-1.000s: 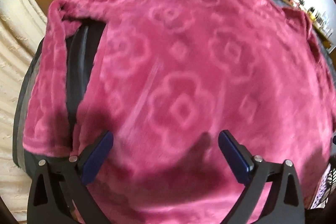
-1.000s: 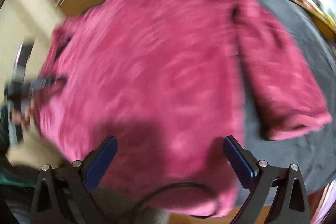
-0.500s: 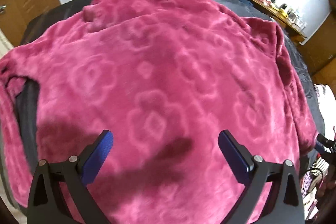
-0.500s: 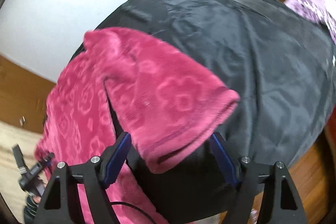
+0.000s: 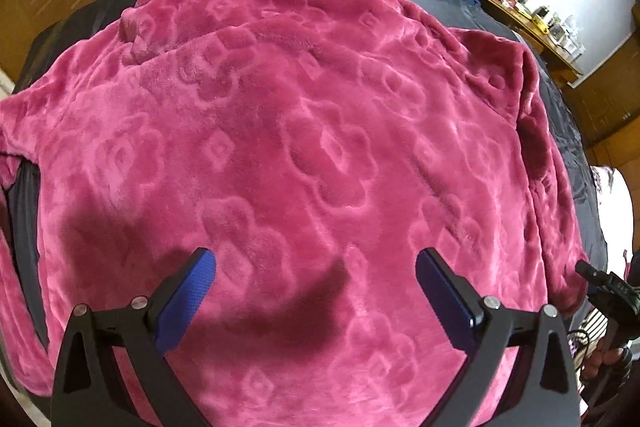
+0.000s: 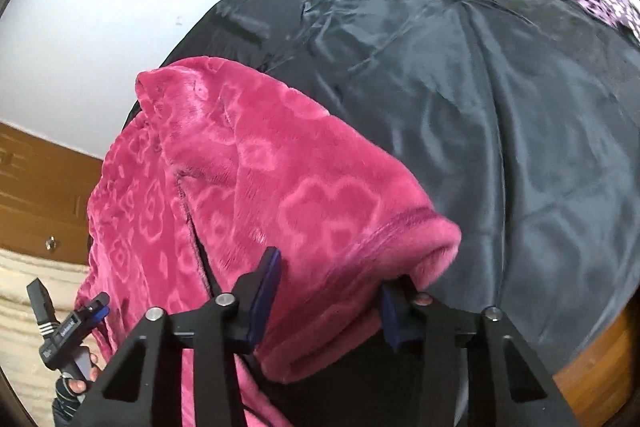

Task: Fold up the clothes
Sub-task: 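Grasp the sleeve cuff with the right gripper, then lift the sleeve with the right gripper and fold it across the garment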

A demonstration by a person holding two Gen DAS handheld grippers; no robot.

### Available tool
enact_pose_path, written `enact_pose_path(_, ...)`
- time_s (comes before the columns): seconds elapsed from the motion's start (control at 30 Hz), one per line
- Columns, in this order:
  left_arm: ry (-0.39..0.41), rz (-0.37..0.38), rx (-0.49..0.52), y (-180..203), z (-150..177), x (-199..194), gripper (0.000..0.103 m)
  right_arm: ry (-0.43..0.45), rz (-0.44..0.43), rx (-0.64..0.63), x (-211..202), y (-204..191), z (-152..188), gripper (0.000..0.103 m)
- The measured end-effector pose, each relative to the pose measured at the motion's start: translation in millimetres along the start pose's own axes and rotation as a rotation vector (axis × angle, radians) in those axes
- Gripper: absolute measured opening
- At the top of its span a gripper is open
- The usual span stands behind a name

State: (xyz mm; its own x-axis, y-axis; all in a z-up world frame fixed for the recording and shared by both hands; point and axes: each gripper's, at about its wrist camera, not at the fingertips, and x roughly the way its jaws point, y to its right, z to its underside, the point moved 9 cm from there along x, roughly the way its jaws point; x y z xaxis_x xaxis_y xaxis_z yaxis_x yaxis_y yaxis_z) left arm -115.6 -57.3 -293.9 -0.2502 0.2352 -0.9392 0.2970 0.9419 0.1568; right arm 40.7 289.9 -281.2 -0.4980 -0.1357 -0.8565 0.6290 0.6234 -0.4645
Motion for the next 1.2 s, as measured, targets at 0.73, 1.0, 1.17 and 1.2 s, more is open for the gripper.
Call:
enact_pose_path(0.73, 0.007, -0.062, -0.055, 71, 6, -2, 0.101, 0.325, 0.24, -0.383, -70, 17, -119, 0.014)
enact_pose_path(1.0, 0.003, -0.066, -0.046, 86, 5, 1, 0.101, 0.414, 0.276, -0.279, -112, 61, -159, 0.014)
enact_pose_path(1.17, -0.009, -0.067, -0.04, 91, 4, 4, 0.101, 0.355, 0.173, -0.203, -104, 72, -164, 0.015)
enact_pose_path(1.2, -0.01, -0.067, -0.038, 93, 4, 5, 0.101, 0.347, 0.165, -0.19, -101, 75, -164, 0.015)
